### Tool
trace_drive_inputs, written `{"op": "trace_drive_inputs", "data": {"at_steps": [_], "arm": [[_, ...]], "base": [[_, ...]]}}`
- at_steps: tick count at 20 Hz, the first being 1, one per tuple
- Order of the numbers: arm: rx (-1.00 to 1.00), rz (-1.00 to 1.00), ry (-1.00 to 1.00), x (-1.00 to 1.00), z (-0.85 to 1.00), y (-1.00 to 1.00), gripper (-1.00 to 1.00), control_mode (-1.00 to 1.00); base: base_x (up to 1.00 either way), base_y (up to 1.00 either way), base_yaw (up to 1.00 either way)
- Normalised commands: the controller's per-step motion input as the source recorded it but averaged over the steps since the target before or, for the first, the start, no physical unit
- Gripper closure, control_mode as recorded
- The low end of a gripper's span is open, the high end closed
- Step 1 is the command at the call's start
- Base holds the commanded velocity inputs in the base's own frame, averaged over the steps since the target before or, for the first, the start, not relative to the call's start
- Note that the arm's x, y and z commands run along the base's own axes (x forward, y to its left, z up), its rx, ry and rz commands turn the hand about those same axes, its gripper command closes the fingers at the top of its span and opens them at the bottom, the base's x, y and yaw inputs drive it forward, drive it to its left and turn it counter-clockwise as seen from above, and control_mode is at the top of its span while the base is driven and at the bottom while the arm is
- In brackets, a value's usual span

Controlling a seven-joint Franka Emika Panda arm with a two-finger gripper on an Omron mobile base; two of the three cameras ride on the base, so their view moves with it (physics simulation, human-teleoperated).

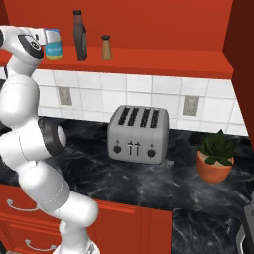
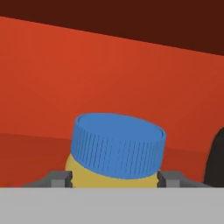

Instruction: There are various items on the counter. Only move the condiments/shakers into the cabinet.

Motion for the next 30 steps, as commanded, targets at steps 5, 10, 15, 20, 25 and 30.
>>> {"op": "trace_drive_inputs", "data": {"at_steps": [5, 10, 15, 20, 25, 30], "arm": [[0.0, 0.0, 0.03, 0.01, -0.1, 0.0, -1.0, -1.0], [0.0, 0.0, 0.0, 0.0, 0.0, 0.0, -1.0, -1.0], [0.0, 0.0, 0.0, 0.0, 0.0, 0.0, -1.0, -1.0], [0.0, 0.0, 0.0, -0.21, 0.0, 0.0, -1.0, -1.0], [-0.01, 0.0, -0.06, -0.73, 0.0, 0.01, -1.0, -1.0], [0.0, 0.0, -0.13, -0.99, -0.11, -0.06, -1.0, -1.0]], "base": [[0.0, 0.0, 0.0], [0.0, 0.0, 0.0], [0.0, 0.0, 0.0], [0.0, 0.0, 0.0], [0.0, 0.0, 0.0], [0.0, 0.0, 0.0]]}}
